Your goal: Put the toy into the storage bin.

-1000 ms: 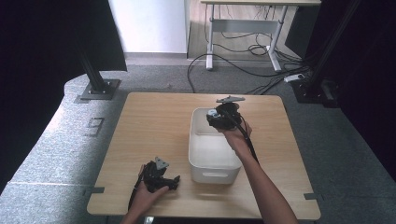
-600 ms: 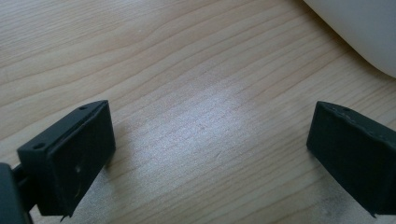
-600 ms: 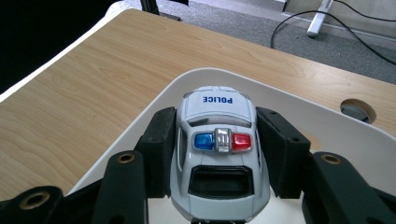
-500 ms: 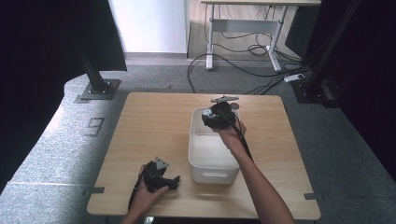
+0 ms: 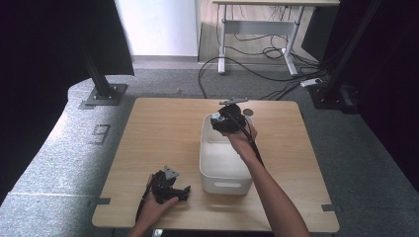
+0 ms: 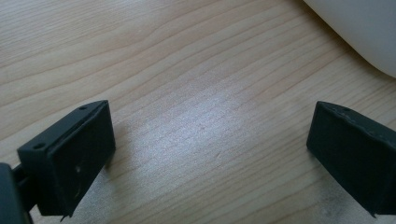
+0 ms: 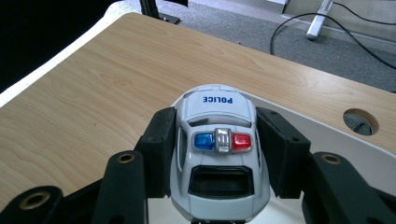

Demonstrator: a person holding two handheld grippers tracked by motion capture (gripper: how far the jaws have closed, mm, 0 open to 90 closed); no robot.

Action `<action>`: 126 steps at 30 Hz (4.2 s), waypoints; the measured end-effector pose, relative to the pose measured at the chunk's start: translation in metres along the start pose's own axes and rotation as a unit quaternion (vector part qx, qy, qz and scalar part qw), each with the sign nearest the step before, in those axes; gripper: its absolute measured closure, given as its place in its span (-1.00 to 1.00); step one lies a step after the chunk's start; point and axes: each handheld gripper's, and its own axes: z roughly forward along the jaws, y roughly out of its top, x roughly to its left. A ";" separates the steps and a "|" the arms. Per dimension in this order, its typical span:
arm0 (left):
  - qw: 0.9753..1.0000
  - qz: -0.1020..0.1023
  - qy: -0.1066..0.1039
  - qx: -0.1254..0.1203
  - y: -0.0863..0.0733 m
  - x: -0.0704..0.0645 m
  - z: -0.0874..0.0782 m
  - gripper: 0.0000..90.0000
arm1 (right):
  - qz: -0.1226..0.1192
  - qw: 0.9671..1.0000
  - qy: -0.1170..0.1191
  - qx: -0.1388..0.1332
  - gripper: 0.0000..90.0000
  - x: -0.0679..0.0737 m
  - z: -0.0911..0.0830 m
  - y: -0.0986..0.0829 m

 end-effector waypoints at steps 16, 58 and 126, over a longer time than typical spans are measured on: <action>1.000 0.000 0.000 0.000 0.000 0.000 0.000 -0.98 | 0.001 1.000 -0.006 0.011 0.12 0.000 0.015 0.001; 1.000 0.000 0.000 -0.002 0.000 0.000 0.000 -0.97 | -0.007 0.998 -0.012 0.066 0.12 -0.001 0.060 0.000; 1.000 0.000 -0.001 -0.002 0.000 0.000 0.000 -0.97 | 0.010 0.980 0.004 0.199 0.11 -0.009 0.113 -0.033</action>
